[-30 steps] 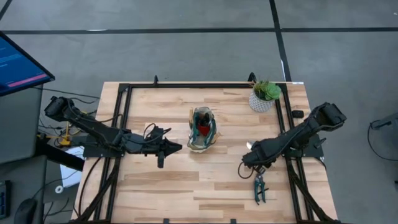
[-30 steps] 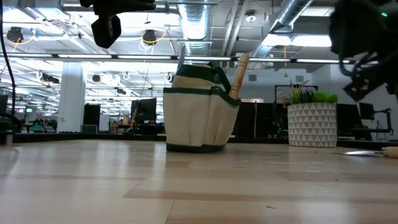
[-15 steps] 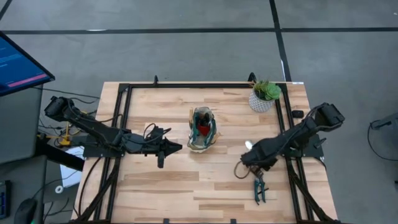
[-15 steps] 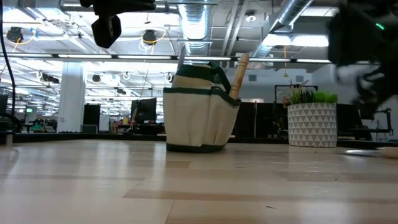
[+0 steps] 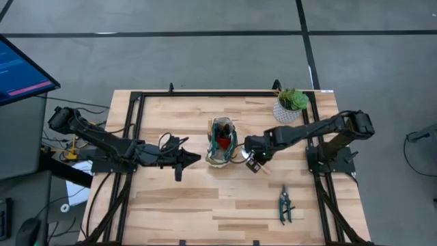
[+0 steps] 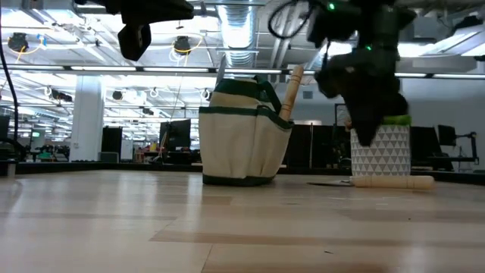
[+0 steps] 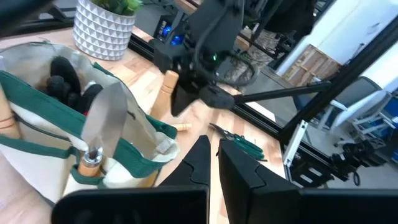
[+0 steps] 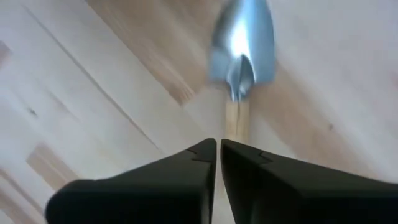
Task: Pick & Place Garden tools in Gardening bag
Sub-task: Put the brown trowel into the gardening bag
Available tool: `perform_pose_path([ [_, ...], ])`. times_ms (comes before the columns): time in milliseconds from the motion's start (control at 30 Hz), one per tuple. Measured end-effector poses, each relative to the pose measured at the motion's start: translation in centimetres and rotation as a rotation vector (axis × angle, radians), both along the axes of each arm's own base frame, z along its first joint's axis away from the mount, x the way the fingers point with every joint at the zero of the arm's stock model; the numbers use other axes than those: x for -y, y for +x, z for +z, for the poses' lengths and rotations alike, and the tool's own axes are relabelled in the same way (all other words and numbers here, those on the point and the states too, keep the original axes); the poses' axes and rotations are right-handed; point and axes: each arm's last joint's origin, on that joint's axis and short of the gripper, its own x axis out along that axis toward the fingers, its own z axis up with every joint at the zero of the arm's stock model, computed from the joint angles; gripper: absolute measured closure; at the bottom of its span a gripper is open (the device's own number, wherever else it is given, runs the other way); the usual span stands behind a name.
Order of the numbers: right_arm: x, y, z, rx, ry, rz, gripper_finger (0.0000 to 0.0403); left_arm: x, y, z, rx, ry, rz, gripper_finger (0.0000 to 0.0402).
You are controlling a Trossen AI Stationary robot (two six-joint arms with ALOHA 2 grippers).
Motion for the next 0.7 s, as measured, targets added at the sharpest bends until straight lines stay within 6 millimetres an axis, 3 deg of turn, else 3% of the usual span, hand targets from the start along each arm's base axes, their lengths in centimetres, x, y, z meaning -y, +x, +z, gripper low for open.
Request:
perform_pose_path([
  [167,-0.6,0.0,2.5,0.093,-0.090,-0.033,0.0400,0.1,0.0,0.0,-0.001,-0.014,-0.037,0.0400],
  [333,-3.6,-1.8,3.6,0.137,-0.026,-0.070,0.0402,0.2,0.0,0.0,0.000,-0.032,-0.045,0.0400],
  [500,-5.7,-3.4,1.2,0.089,0.001,-0.122,0.0402,0.2,0.0,0.0,-0.004,0.005,-0.054,0.0400],
  [700,-6.2,-3.2,-2.5,0.096,0.051,-0.135,0.0403,0.2,0.0,0.0,-0.007,0.019,-0.057,0.0400],
])
